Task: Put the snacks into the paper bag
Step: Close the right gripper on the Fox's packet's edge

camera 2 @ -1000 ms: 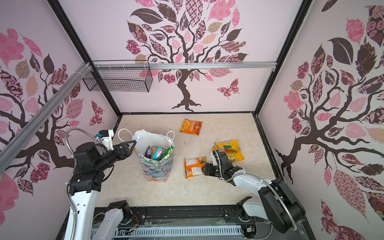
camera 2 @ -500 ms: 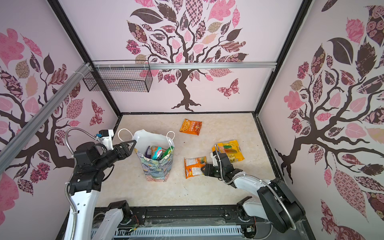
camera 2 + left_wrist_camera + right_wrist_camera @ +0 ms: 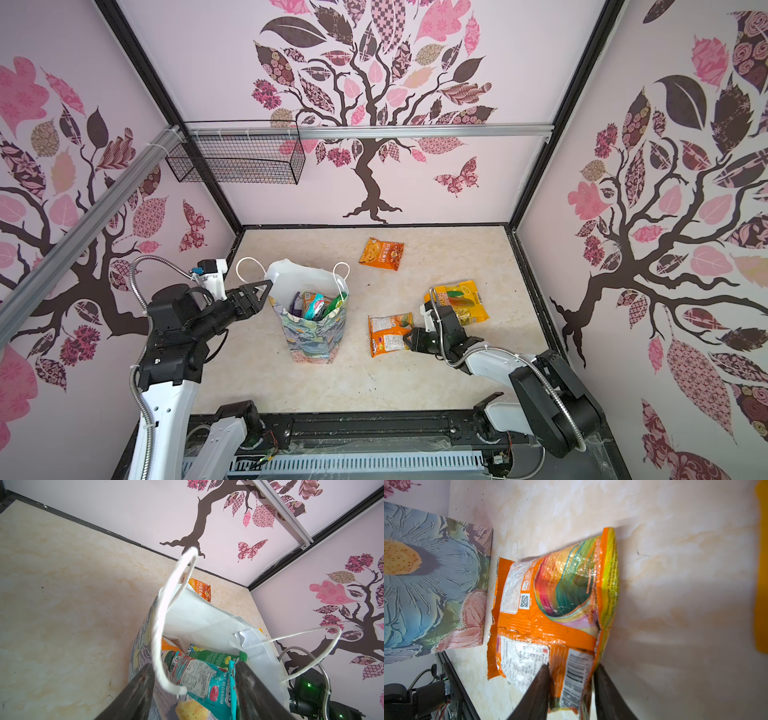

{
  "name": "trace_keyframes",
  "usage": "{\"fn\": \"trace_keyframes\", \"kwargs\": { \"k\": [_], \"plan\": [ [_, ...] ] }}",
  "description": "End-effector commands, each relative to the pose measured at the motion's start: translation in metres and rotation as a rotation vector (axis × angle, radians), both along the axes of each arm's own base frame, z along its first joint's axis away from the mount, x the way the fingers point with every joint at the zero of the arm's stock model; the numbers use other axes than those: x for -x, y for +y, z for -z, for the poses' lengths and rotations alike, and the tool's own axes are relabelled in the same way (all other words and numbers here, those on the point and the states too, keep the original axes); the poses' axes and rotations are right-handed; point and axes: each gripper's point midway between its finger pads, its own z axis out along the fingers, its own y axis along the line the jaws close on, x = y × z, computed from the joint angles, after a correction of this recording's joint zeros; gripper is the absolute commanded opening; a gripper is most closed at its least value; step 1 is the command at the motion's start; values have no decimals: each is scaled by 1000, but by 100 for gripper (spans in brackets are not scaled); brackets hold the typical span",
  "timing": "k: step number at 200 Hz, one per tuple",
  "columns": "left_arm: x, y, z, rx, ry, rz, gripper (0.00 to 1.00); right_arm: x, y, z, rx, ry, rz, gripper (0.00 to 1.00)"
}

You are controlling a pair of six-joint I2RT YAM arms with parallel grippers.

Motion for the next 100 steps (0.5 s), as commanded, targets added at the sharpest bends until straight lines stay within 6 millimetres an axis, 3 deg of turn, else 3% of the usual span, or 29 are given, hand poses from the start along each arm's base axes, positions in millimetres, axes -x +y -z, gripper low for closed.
{"fn": "trace_keyframes", "kwargs": {
  "k": [1,49,81,100],
  "plan": [
    [0,-1,-7,-1,-35,7,65,-3,-2,-1,15,-3,5,30],
    [0,-1,-8,-1,-37,7,65,-1,-2,-7,5,-9,7,9],
    [1,-1,-8,-1,-38,8,65,-1,-1,-22,-21,-34,11,0],
    [1,-1,-7,-1,-38,8,65,-1,-1,-32,-36,-53,13,0]
  ]
}}
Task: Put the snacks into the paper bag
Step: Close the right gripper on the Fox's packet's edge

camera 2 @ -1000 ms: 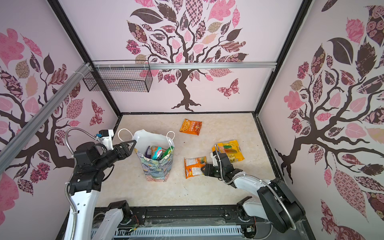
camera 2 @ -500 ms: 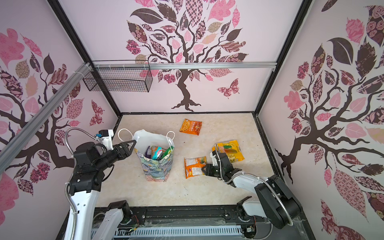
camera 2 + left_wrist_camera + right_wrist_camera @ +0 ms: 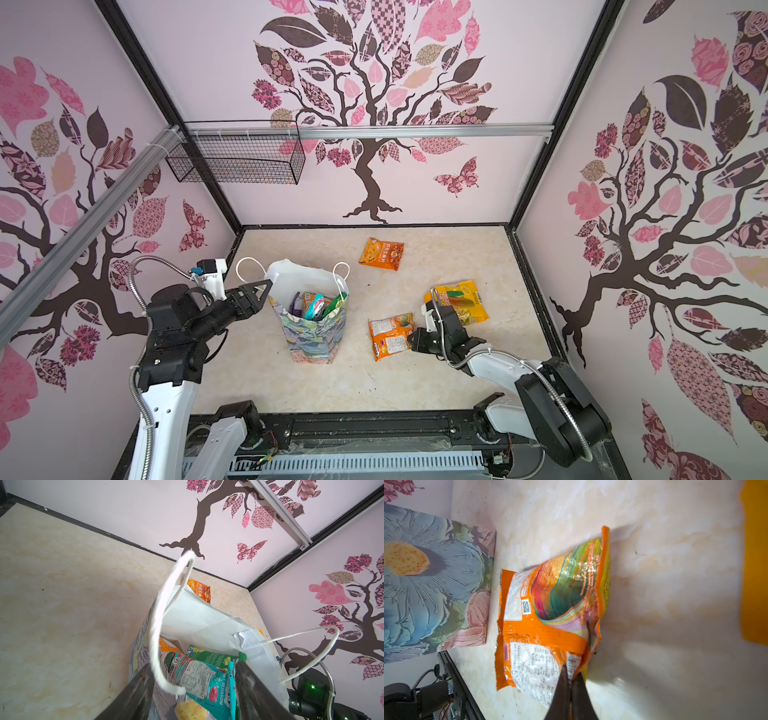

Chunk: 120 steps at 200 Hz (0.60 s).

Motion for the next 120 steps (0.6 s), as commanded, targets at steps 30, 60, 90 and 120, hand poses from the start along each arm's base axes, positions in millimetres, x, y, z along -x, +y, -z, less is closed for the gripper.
{"fn": "trace_keyframes", "kwargs": {
  "k": [30,60,90,120],
  "plan": [
    [1,-1,-6,0,-31,8,65,-2,3,-34,-57,-56,5,0],
    [1,-1,-6,0,-33,7,65,-1,4,-45,-83,-72,6,0],
    [2,-1,-7,1,-35,8,65,-1,5,-57,-101,-93,7,0],
    [2,-2,-6,2,-34,11,65,-3,6,-67,-113,-109,7,0]
  ]
}}
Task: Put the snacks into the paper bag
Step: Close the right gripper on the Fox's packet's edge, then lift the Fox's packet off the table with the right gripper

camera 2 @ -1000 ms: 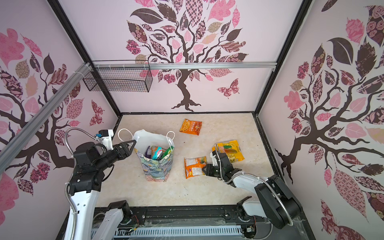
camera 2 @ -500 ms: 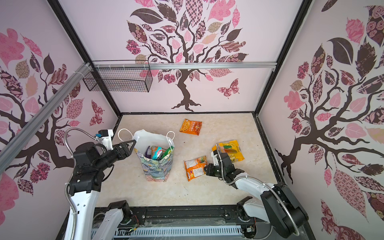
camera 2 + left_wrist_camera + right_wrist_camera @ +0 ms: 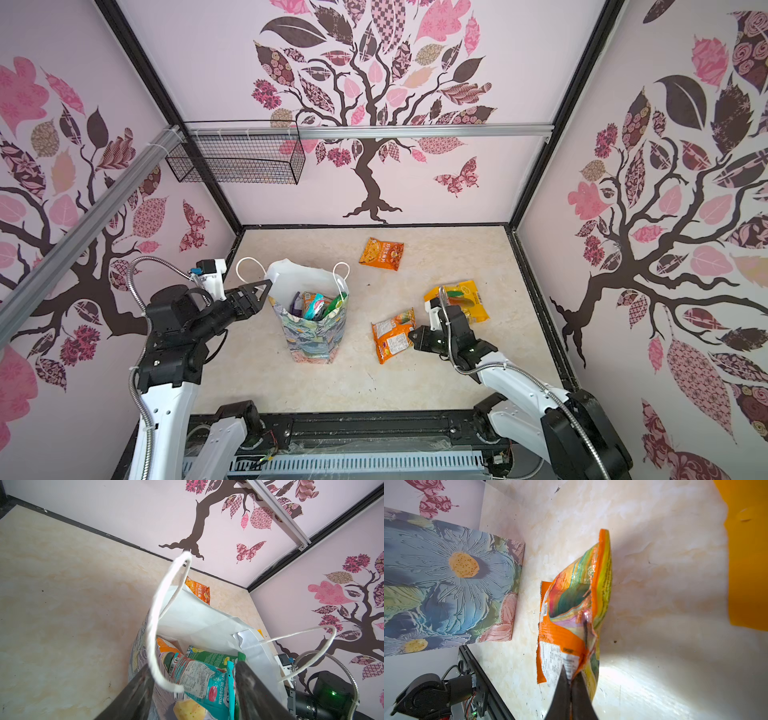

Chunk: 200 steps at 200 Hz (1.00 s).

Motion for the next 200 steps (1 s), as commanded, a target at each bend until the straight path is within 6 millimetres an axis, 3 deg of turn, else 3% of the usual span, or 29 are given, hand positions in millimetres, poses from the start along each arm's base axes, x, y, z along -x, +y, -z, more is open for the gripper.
{"fn": "trace_keyframes", "kwargs": {
  "k": [1,76,110,132,165,200],
  "plan": [
    [0,-1,-5,2,-28,10,65,-10,7,-31,-48,-60,-7,0],
    [0,-2,-4,3,-26,13,65,-11,13,-65,-93,-120,-31,0],
    [-1,3,-3,-11,-23,-14,64,-13,16,-101,-113,-203,-57,0],
    [0,4,-3,-16,-22,-18,52,-15,19,-127,-130,-253,-78,0],
    [1,5,-5,-23,-31,-27,45,-15,27,-160,-156,-299,-129,0],
    [1,6,-5,-22,-30,-32,45,-16,30,-197,-174,-360,-146,0]
  ]
}}
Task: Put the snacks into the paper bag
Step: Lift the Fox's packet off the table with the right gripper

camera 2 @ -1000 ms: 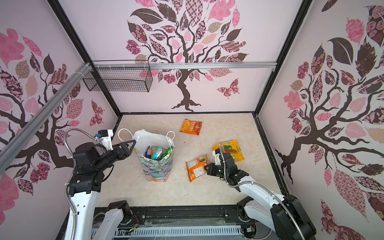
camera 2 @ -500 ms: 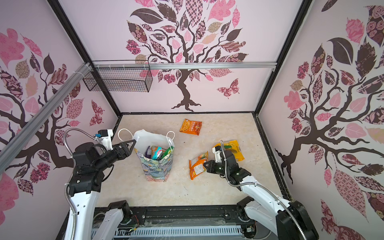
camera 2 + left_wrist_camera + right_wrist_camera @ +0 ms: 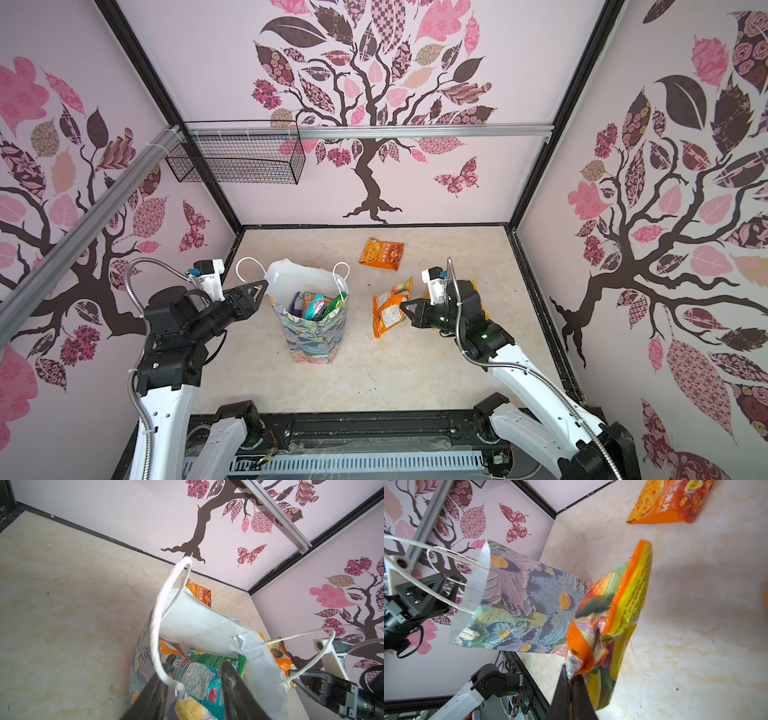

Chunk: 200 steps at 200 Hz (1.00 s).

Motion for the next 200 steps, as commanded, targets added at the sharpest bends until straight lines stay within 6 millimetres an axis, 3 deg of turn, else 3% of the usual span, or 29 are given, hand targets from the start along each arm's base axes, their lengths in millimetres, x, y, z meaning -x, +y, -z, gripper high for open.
{"fn": "trace_keyframes", "kwargs": {
  "k": [1,112,200],
  "plan": [
    [0,3,-2,-16,-18,-9,45,1,5,-49,-40,-112,-40,0],
    [-1,2,-1,-8,-14,-4,47,1,17,-153,-127,-278,-114,0],
    [0,1,-1,-6,-16,2,49,8,24,-220,-190,-384,-167,0]
  ]
}}
